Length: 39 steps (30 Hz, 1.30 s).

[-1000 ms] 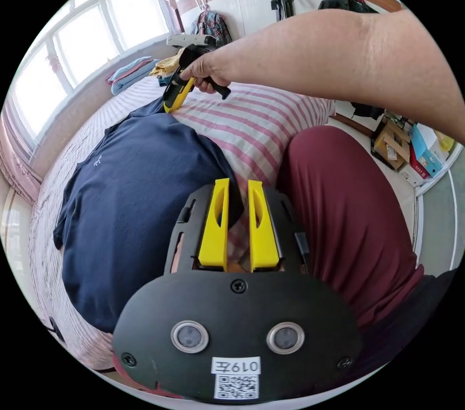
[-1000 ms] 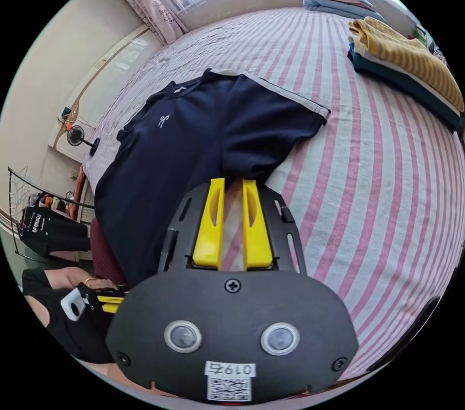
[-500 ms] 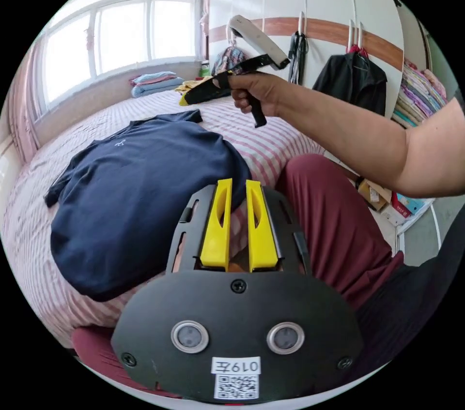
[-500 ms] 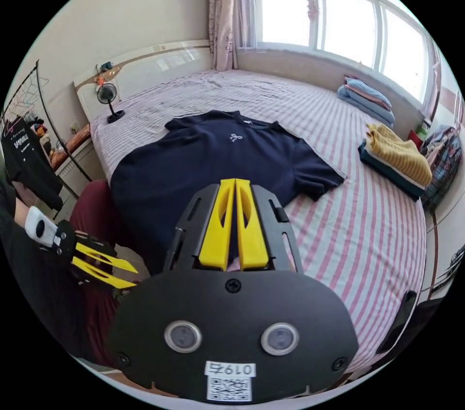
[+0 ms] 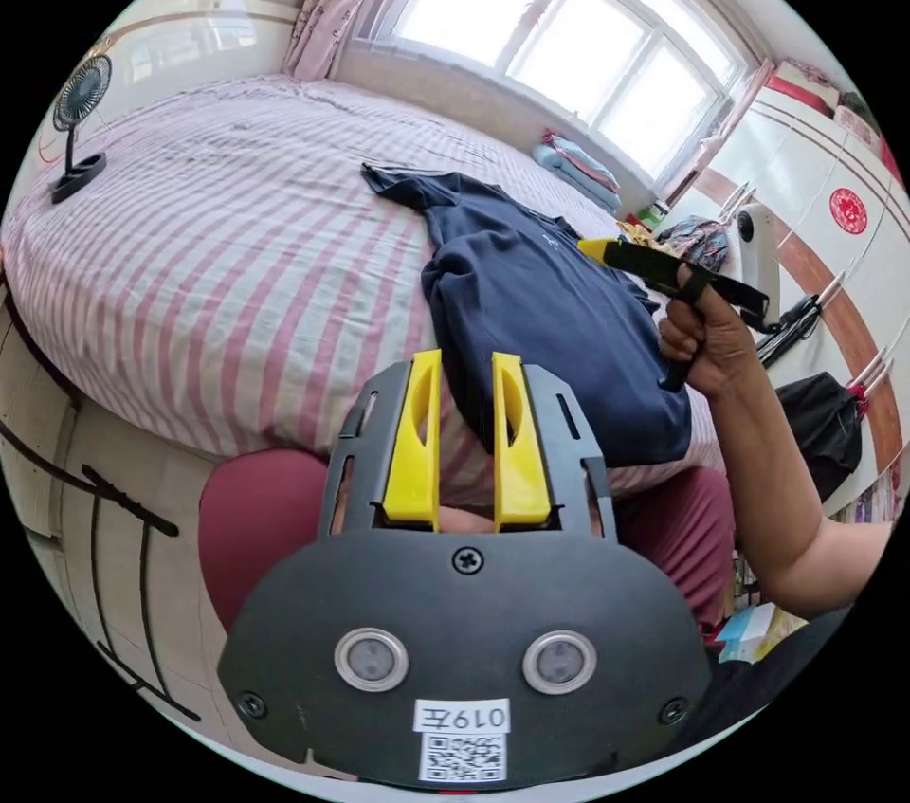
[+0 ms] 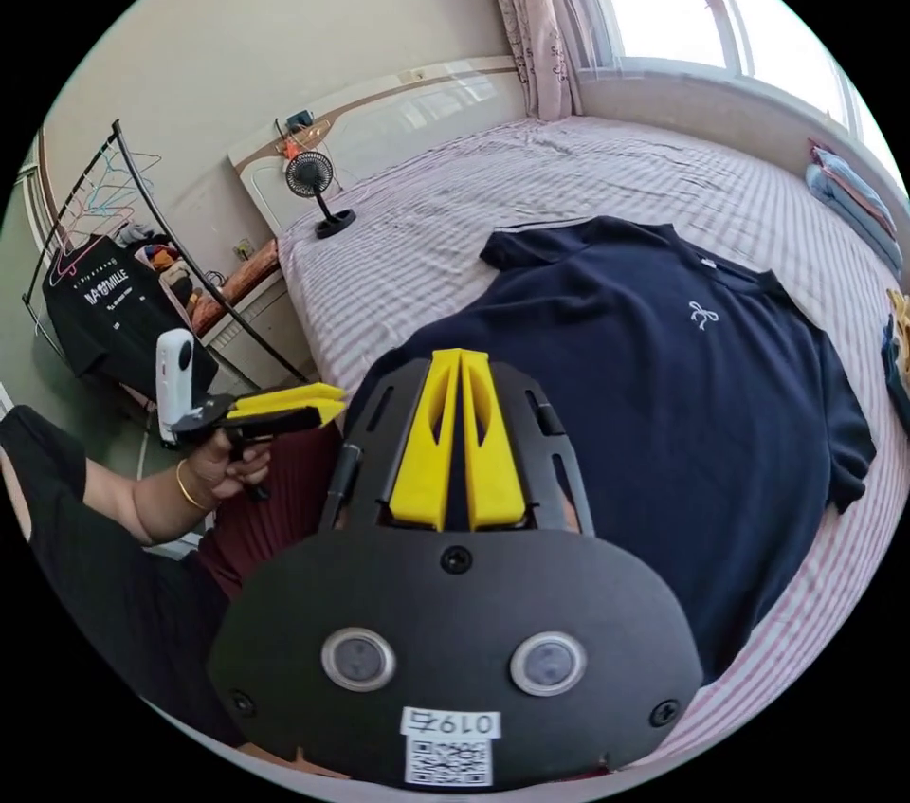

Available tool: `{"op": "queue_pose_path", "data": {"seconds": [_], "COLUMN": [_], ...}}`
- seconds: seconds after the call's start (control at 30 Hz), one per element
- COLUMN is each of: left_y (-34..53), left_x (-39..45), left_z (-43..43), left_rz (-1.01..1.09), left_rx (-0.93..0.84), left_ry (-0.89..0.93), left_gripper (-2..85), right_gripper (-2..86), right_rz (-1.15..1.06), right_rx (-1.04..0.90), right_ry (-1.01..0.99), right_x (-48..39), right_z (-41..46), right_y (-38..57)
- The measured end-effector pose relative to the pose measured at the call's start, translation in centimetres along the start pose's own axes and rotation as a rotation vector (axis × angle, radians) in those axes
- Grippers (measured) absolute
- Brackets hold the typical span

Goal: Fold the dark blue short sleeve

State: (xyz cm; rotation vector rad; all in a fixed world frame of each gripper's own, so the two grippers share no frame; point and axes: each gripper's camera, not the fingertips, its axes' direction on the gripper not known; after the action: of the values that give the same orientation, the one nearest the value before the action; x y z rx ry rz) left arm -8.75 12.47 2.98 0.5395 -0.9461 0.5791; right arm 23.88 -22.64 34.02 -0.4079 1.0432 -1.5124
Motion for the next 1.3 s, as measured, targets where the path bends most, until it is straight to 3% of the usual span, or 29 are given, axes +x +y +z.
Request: {"op": "queue_pose_path", "data": {"seconds": [0.03,0.2,0.33,0.43,0.53,0.63,0.73,0.93,1.0,1.07,1.3], "left_y": [-0.5,-3.1,-10.6,-17.6,-22.7,-25.5,-26.7,-31.2,-31.5,-31.7,-32.8], "left_x": [0.5,2.9,3.0,1.4,0.2,0.1,1.3,6.2,5.1,1.9,1.7], "left_z": [-0.2,-1.1,-3.2,-2.7,-1.1,-1.6,-2.2,-1.1,-1.4,-1.6,-3.0], "left_rz": [0.000,0.025,-0.016,-0.018,-0.039,-0.021,0.042,0.264,0.200,0.051,0.001], "left_rx": [0.000,0.018,0.069,-0.008,-0.048,0.058,0.159,0.054,0.037,0.020,-0.029], "left_ry": [-0.015,-0.030,-0.082,0.024,0.013,-0.013,0.023,-0.151,-0.038,0.206,0.266], "left_gripper": [7.4,7.7,4.4,2.8,1.9,1.5,1.3,0.9,0.8,0.9,1.4], "right_gripper": [7.2,8.3,6.6,5.1,5.4,7.1,7.5,10.0,10.1,10.3,3.9], "right_rz": [-0.006,-0.122,-0.154,-0.083,-0.097,-0.181,-0.302,-0.313,-0.359,-0.415,-0.404], "right_rx": [-0.027,-0.101,-0.187,-0.196,-0.272,-0.376,-0.445,-0.482,-0.512,-0.564,-0.518], "right_ry": [0.010,0.103,0.148,0.115,0.093,0.072,0.133,0.036,0.084,0.155,0.239], "right_x": [0.4,1.6,4.4,7.9,10.7,12.0,12.9,16.1,16.0,16.1,18.8], "right_z": [1.3,7.7,15.1,19.0,23.9,29.4,34.2,39.8,41.3,43.1,45.8], "right_y": [-1.7,-8.1,-12.6,-14.8,-16.4,-17.7,-18.6,-19.3,-18.6,-17.6,-16.7]}}
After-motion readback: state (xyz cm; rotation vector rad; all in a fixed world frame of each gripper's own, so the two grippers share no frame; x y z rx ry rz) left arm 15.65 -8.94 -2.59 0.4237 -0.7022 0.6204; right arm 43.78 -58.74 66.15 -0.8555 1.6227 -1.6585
